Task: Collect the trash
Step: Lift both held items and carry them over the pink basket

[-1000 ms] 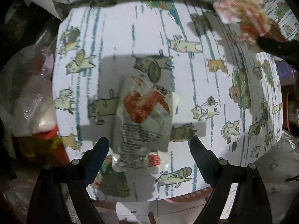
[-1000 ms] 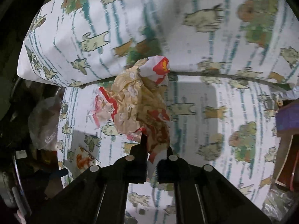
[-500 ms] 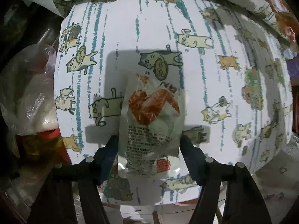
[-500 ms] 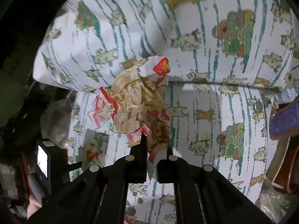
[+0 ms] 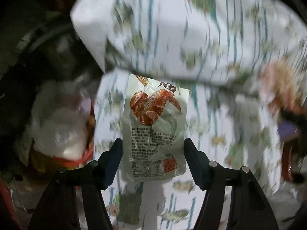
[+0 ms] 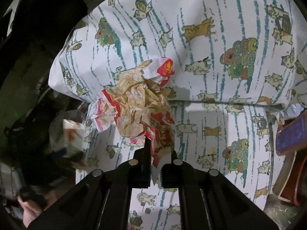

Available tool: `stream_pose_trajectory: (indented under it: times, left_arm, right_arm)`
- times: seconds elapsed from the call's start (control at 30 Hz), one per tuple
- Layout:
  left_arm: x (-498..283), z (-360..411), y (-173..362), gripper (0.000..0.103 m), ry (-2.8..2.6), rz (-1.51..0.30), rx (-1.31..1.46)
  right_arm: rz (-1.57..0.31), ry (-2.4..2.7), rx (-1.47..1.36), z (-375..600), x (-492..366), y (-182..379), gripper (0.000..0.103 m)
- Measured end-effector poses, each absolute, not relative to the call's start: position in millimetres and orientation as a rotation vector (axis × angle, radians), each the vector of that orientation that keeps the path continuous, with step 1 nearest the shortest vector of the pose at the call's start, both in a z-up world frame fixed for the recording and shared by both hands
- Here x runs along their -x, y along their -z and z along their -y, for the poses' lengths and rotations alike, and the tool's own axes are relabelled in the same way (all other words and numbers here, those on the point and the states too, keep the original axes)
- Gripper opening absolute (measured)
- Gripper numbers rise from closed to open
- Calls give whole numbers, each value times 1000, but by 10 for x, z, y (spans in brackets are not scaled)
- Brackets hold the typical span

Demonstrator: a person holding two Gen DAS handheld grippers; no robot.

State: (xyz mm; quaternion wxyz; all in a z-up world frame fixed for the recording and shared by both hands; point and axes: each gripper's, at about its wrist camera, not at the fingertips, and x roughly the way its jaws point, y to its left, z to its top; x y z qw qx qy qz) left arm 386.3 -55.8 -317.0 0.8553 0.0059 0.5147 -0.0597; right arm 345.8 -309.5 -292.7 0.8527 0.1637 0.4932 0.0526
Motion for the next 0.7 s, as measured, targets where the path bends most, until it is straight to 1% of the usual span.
stream_pose_trajectory:
  times: [0.1,0.3,0.43,0.57,0.7]
  left_arm:
    - [-3947,546,2887,66,153,-994,22]
    - [-3779,526,2595,66,192,-826,60]
    - [-3727,556,2555,66,193,-782,47]
    - [-3651,498,2548,66,195,-769,56]
    - [-3470,496,2423,66,203,-729,40]
  right_arm:
    - [-1008,-151,-399,3124,-3454,2919,6]
    - [-908,-186,-418,3119,-3386,2807,6]
    - [-884,-196,-445,3129,-3338,2759,6]
    - [-855,-170,-407,3109,-3270,2678,6]
    - [-805,-125,-420,3137,-3164,2568,6]
